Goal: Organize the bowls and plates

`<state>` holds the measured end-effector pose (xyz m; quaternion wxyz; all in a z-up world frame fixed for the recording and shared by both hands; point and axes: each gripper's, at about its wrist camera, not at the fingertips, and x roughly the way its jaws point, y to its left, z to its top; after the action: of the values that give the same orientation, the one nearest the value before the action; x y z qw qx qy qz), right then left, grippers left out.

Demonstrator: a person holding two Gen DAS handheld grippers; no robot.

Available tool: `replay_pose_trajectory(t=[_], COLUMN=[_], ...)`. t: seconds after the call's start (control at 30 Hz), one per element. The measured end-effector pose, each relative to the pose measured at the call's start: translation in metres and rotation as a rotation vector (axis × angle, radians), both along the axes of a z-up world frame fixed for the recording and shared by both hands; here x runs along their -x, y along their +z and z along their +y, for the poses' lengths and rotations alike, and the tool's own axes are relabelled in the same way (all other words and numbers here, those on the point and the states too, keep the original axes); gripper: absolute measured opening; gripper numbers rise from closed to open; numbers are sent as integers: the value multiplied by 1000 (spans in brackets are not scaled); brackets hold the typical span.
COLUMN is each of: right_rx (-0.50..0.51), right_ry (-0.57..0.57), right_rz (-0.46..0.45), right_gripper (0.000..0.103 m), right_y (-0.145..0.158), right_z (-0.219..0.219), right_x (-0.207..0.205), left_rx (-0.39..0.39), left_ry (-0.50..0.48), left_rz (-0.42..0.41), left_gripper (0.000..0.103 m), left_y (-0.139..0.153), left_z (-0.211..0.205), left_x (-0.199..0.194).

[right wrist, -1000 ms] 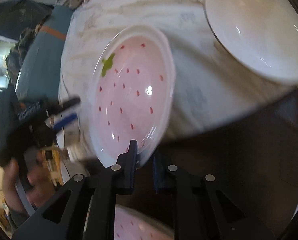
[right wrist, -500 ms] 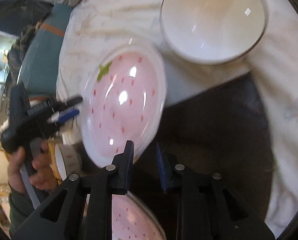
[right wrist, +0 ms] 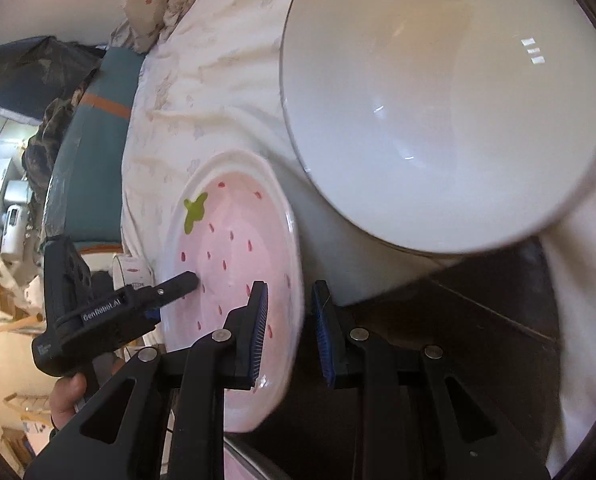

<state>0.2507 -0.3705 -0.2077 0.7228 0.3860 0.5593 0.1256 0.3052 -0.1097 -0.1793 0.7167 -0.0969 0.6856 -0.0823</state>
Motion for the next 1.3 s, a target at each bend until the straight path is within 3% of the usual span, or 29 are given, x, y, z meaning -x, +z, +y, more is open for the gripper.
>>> replay_pose_trajectory(t=[0.23,0.33,0.6,0.97,1.3], right_rx=[100,89,88,140,125], right_ry=[55,73,70,127,116], right_rz=[-45,-91,-137,-185,-182], right_gripper=[23,19,19,19,19], right_y=[10,21,55,99,112], right_z=[15,13,14,40,57], right_x=[-1,3,26,82,152], left_rx=[6,60,95,122,142], left_ry=[37,44,66,48,46], left_rz=[-31,-56,-81,-116,-126], left_gripper=[34,34,34,34,34], left_y=[12,25,51,92,113], left_z=[7,13,32,48,66], left_x=[9,15,36,111,176])
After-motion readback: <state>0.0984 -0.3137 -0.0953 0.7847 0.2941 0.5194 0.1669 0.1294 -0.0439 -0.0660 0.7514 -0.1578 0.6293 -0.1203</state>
